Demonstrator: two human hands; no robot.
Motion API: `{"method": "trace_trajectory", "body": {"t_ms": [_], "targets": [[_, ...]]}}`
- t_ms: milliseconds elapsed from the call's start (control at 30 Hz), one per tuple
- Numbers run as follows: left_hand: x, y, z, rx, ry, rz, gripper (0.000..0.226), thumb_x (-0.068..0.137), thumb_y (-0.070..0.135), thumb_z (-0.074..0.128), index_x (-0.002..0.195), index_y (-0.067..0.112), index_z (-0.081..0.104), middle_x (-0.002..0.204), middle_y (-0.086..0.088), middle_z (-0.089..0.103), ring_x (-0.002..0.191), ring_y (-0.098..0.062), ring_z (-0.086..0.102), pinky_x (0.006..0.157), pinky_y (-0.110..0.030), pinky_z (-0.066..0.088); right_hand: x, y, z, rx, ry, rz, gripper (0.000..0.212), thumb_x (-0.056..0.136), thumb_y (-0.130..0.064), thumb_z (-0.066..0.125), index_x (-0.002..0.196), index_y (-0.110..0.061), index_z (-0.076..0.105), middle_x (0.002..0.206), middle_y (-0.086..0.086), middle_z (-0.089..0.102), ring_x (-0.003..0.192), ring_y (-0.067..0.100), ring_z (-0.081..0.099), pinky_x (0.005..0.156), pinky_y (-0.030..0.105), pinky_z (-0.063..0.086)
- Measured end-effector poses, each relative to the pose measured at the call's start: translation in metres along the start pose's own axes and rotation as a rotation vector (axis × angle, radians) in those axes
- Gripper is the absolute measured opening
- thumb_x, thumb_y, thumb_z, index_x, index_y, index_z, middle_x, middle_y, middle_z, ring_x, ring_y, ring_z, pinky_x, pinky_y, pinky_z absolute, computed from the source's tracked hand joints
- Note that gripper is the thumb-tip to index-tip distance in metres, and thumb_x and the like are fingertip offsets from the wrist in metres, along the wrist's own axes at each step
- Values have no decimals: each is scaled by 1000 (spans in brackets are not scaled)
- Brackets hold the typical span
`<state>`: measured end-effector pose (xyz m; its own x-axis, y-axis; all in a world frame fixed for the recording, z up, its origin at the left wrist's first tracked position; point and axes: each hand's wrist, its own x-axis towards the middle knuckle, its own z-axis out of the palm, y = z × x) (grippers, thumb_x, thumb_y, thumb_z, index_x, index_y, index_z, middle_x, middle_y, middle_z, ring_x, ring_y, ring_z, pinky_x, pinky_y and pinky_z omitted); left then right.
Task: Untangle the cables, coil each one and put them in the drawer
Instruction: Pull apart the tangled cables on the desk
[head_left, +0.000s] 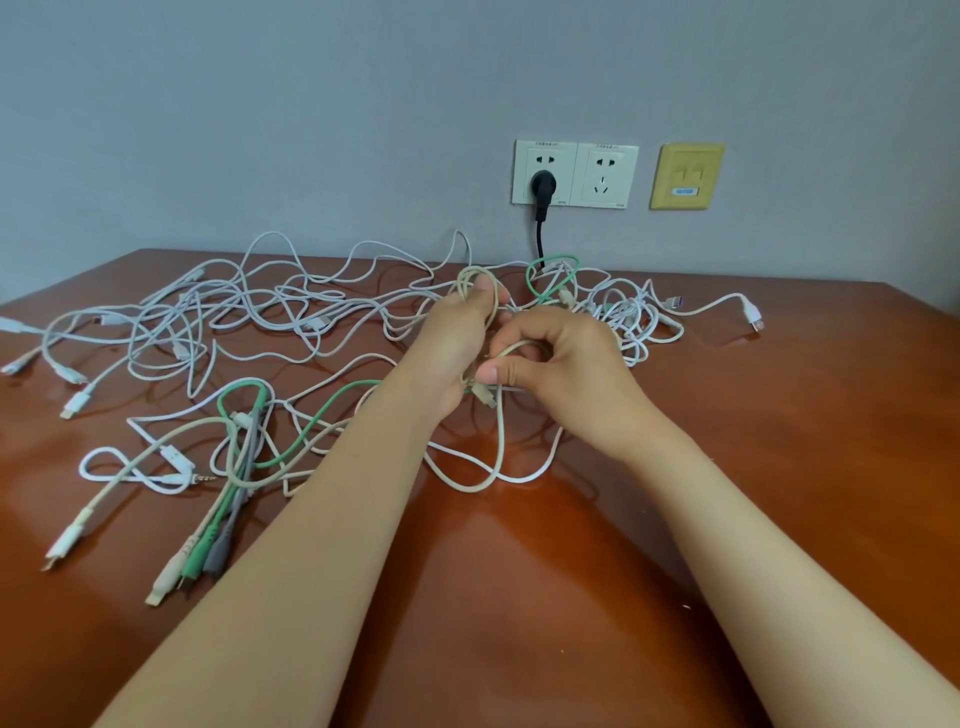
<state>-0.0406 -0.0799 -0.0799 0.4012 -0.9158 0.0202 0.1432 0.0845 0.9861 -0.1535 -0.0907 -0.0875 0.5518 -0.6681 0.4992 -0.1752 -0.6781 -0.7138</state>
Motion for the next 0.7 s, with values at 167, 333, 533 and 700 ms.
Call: {"method": "trace_trajectory", "body": {"t_ms": [167, 333, 533, 700], "targets": [[-1, 2, -2, -78, -28, -22, 35, 103, 31, 31, 77, 15, 50, 63, -2, 51, 40, -9, 52, 44, -18, 43, -1, 0, -3, -134, 49, -10, 14, 70, -18, 79, 74, -16, 66, 53, -14, 45, 53, 2, 43, 59, 23, 35], [-3, -5, -8, 401, -63, 105, 42, 99, 45, 30, 84, 15, 57, 72, -1, 58, 70, -18, 59, 66, -27, 47, -6, -12, -7, -558, 49, 128, 59, 64, -57, 72, 97, -22, 39, 72, -9, 53, 80, 23, 56, 65, 31, 34], [-8, -1, -9, 500, -219, 52, 54, 97, 54, 23, 71, 15, 48, 31, 4, 40, 23, -6, 33, 32, -11, 24, -5, -11, -12, -557, -18, 95, 31, 78, -48, 66, 87, -20, 53, 59, -8, 45, 65, 15, 43, 62, 29, 27], [-8, 4, -13, 461, -294, -29, 60, 91, 64, 15, 81, 19, 53, 40, 5, 35, 26, -5, 22, 33, -11, 18, -2, 0, -18, -399, 4, 73, 6, 91, -21, 55, 93, -19, 60, 72, 5, 61, 72, 25, 55, 68, 35, 43]]}}
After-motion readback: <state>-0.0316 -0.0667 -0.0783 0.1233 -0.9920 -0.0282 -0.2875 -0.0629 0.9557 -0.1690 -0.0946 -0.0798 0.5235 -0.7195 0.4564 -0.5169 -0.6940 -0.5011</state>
